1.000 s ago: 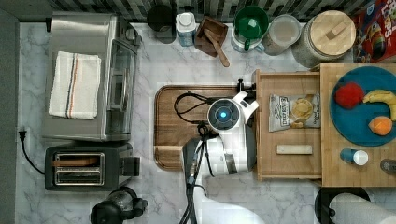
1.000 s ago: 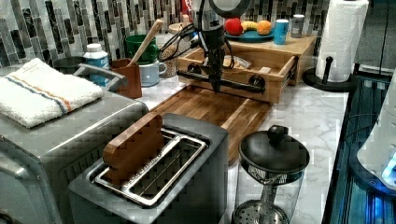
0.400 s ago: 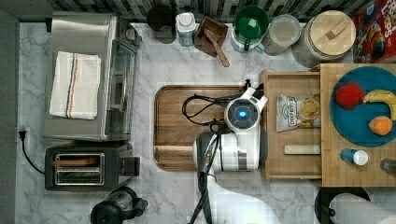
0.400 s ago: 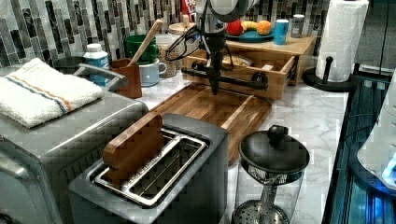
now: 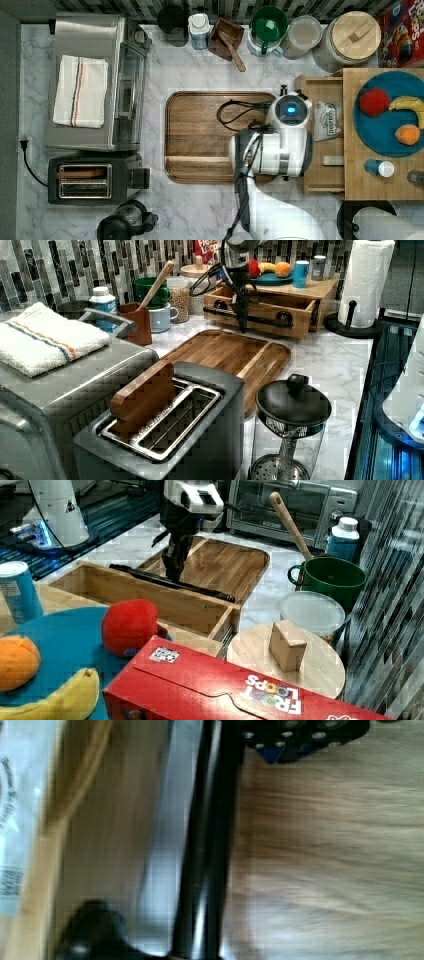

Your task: Close the drawer.

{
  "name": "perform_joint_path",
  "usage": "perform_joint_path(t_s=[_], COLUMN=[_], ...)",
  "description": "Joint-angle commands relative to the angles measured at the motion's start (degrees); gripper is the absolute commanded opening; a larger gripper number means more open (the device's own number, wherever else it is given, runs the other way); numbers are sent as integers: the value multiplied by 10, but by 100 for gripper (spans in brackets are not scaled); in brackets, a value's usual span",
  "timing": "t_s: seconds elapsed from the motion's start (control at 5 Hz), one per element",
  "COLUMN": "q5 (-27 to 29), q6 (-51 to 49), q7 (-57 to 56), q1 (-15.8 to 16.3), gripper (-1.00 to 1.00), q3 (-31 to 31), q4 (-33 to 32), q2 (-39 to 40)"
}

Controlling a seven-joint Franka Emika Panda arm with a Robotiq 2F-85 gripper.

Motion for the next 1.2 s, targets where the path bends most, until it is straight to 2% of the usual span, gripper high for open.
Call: perform_joint_path(t_s=[0.2,0.4,0.6,0.8,1.2], q5=[8,18,11,-5,9], q6=[10,14,-35,-35,-40], q7=[-146,-187,-197,-190,-190], q1=[-127,-162,-175,-180,-186], gripper=[-100,-100,-100,-100,-100], q3=[-50,-40,-51,-58,-53], q4=[175,221,271,289,287], q2=[57,91,103,103,97])
